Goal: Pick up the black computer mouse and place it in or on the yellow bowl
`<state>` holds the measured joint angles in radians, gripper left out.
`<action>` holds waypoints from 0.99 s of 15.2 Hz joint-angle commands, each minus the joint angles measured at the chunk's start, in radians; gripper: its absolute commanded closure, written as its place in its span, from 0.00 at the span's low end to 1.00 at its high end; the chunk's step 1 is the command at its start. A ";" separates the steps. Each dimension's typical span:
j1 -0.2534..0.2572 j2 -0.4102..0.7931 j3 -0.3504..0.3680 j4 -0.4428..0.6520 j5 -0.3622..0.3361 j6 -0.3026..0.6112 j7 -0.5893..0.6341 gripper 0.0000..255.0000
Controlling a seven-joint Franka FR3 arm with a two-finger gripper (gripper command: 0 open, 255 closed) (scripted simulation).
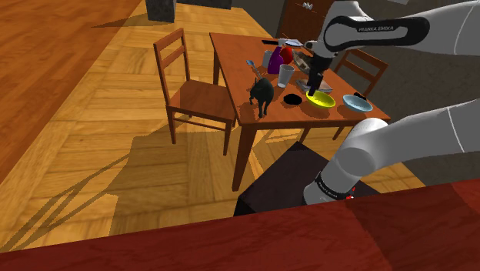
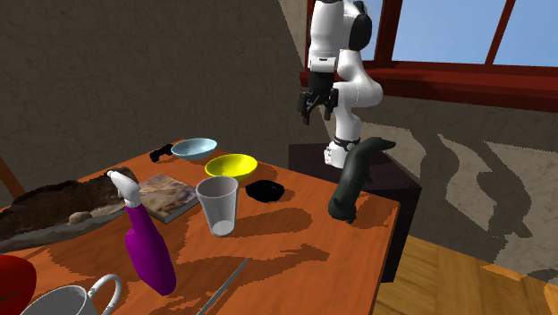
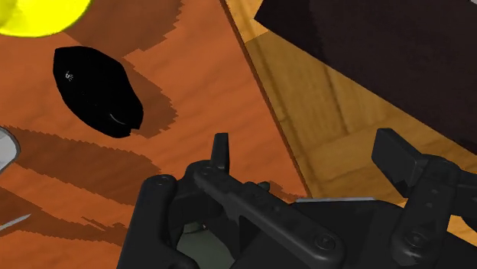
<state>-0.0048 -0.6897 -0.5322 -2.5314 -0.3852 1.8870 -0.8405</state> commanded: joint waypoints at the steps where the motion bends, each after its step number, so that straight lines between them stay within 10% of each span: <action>1: 0.026 0.068 -0.077 0.030 -0.007 0.063 -0.095 0.00; 10: 0.260 0.441 -0.466 0.214 0.189 0.295 -0.593 0.00; 13: 0.381 0.678 -0.632 0.306 0.460 0.334 -0.884 0.00; 15: 0.345 0.890 -0.635 0.387 0.718 0.305 -1.121 0.00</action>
<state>0.3480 0.0887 -1.1572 -2.1839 0.1842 2.1990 -1.8247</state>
